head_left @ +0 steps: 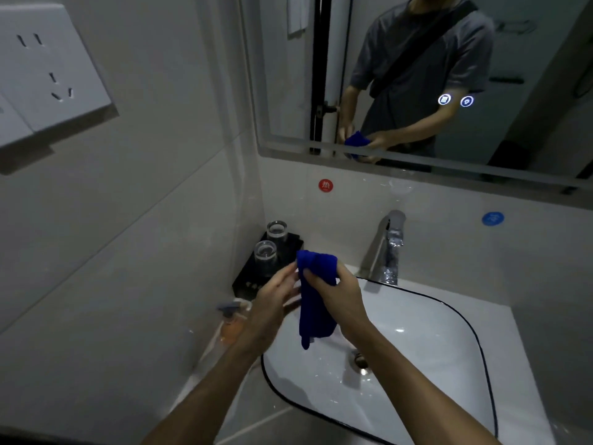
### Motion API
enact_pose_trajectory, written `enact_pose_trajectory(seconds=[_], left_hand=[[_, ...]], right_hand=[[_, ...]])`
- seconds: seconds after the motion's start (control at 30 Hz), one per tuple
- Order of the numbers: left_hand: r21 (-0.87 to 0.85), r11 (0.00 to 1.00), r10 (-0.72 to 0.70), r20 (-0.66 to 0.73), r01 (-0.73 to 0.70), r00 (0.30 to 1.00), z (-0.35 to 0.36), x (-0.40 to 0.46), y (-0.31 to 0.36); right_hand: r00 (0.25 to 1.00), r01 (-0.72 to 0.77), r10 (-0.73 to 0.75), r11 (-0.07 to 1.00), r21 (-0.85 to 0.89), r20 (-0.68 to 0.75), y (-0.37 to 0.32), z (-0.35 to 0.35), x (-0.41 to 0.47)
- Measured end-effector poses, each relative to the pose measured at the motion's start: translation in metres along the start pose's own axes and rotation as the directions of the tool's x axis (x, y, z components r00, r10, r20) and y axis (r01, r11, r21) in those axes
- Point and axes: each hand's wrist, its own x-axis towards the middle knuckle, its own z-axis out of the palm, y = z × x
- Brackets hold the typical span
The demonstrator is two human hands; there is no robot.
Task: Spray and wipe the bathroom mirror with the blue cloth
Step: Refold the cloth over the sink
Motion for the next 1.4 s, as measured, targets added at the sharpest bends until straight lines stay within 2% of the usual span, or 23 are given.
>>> enact_pose_trajectory(seconds=[0.1,0.23,0.6,0.83,0.9,1.07,1.23,1.3,1.4], left_hand=[[-0.173,0.982,-0.067,0.078,0.08,0.995,0.028,0.001,0.003],[-0.402,0.899,-0.145,0.101,0.173,0.984,0.046,0.004,0.0],[-0.372,0.886,-0.189,0.253,0.276,0.949,0.112,-0.01,-0.006],[-0.359,0.866,-0.298,0.188,0.348,0.936,0.132,-0.016,-0.004],[-0.362,0.857,-0.322,0.18,0.367,0.929,0.131,-0.015,-0.001],[-0.452,0.82,-0.315,0.158,0.352,0.936,0.122,-0.011,0.003],[-0.471,0.818,-0.304,0.133,0.33,0.943,0.109,-0.006,0.018],[-0.449,0.822,-0.322,0.142,0.351,0.936,0.107,-0.005,0.022],[-0.34,0.85,-0.383,0.124,0.402,0.915,0.106,-0.002,0.024]], right_hand=[[0.996,-0.08,0.08,0.997,0.006,0.036,-0.011,-0.019,-0.003],[0.995,-0.06,0.058,0.998,0.021,0.079,-0.012,-0.053,-0.015],[0.996,-0.073,0.076,0.993,-0.093,0.035,-0.01,-0.127,-0.045],[1.0,-0.001,0.002,0.987,-0.159,0.002,-0.014,-0.139,-0.058],[1.0,0.001,-0.002,0.993,-0.118,-0.012,-0.013,-0.14,-0.061],[0.999,-0.04,0.036,0.987,0.153,0.03,-0.017,-0.148,-0.065],[0.986,-0.162,0.164,0.905,0.393,0.029,-0.025,-0.161,-0.059],[0.977,-0.208,0.211,0.883,0.422,0.039,-0.024,-0.164,-0.056],[0.96,-0.279,0.273,0.895,0.348,0.066,-0.022,-0.165,-0.053]])
